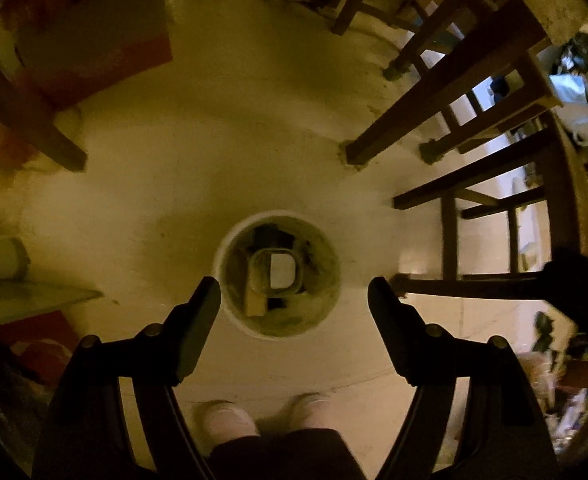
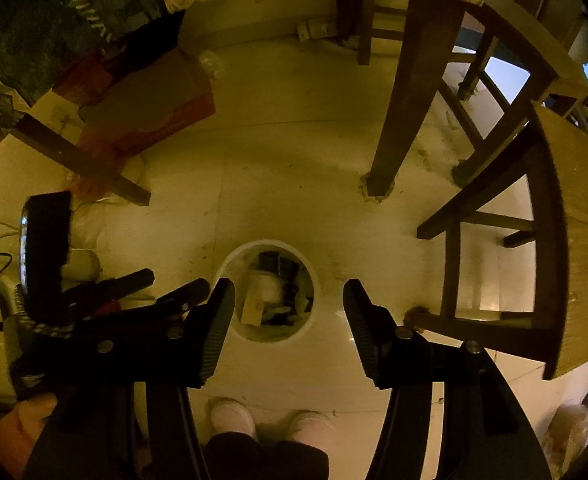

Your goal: Collect trash

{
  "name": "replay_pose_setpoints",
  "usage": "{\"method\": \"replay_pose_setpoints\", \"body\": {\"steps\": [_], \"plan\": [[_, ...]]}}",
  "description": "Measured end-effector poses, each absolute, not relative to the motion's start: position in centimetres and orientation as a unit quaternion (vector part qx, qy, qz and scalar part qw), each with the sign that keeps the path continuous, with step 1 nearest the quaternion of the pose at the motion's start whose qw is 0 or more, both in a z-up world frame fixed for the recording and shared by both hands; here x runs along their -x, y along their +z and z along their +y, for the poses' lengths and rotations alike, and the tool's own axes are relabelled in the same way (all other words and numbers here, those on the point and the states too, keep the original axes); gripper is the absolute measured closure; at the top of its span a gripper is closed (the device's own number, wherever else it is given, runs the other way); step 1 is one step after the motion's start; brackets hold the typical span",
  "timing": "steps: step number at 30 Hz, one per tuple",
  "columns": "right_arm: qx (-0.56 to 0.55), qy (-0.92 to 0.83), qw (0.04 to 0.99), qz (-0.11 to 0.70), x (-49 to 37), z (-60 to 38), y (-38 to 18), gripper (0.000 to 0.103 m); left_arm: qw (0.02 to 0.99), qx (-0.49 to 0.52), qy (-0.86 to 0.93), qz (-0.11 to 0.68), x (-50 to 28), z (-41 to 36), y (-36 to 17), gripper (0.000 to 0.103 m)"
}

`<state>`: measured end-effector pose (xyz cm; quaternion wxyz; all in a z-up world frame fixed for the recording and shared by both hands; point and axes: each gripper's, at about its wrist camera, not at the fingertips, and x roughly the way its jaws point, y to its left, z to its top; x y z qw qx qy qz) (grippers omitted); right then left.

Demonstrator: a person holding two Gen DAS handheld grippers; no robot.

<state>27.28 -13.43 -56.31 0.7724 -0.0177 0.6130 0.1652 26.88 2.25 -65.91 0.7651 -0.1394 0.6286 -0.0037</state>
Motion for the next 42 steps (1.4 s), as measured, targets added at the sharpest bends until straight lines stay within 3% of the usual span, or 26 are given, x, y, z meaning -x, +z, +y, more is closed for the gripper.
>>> {"method": "replay_pose_setpoints", "body": {"steps": [4, 9, 15, 22, 27, 32, 34, 36, 38, 40, 42], "plan": [[0.018, 0.171, 0.777, 0.605, -27.1, -13.7, -53.5, 0.050, 0.780, 0.122, 0.006, 0.614, -25.8, 2.5, -61.9, 0.028], [0.021, 0.187, 0.794, 0.578, -26.7, -14.0, -46.6, 0.050, 0.809, 0.108, 0.015, 0.577, -23.6, 2.9, -52.2, 0.028], [0.025, 0.212, 0.826, 0.522, -24.5, -14.3, -34.1, 0.050, 0.853, 0.098, 0.034, 0.512, -19.9, 2.8, -37.1, 0.028], [0.020, 0.245, 0.878, 0.411, -18.5, -15.9, -17.5, 0.050, 0.919, 0.102, 0.038, 0.379, -12.9, 2.5, -18.2, 0.028], [0.012, 0.252, 0.912, 0.323, -12.7, -16.5, -8.6, 0.050, 0.952, 0.085, 0.022, 0.295, -6.4, 1.7, -8.4, 0.028], [-0.001, 0.249, 0.933, 0.259, -5.9, -17.1, -2.7, 0.050, 0.970, 0.061, 0.010, 0.237, 0.9, 0.8, -2.5, 0.027], [-0.005, 0.245, 0.938, 0.246, -4.2, -17.3, -2.0, 0.035, 0.973, 0.057, 0.006, 0.226, 3.7, 0.8, -1.1, 0.020], [-0.011, 0.243, 0.943, 0.227, -2.0, -17.3, -1.2, 0.030, 0.976, 0.056, 0.005, 0.213, 6.5, 0.8, -0.1, 0.010], [-0.013, 0.244, 0.945, 0.219, -0.7, -17.4, -0.8, 0.025, 0.978, 0.048, 0.000, 0.203, 8.7, 0.7, 0.6, 0.008], [-0.010, 0.240, 0.947, 0.215, 0.6, -17.1, -0.5, 0.012, 0.980, 0.037, -0.002, 0.197, 10.5, 0.5, 1.2, 0.008], [-0.007, 0.231, 0.951, 0.206, 1.9, -17.1, -0.4, 0.009, 0.981, 0.029, -0.003, 0.190, 11.9, 0.2, 1.5, 0.008]]}}
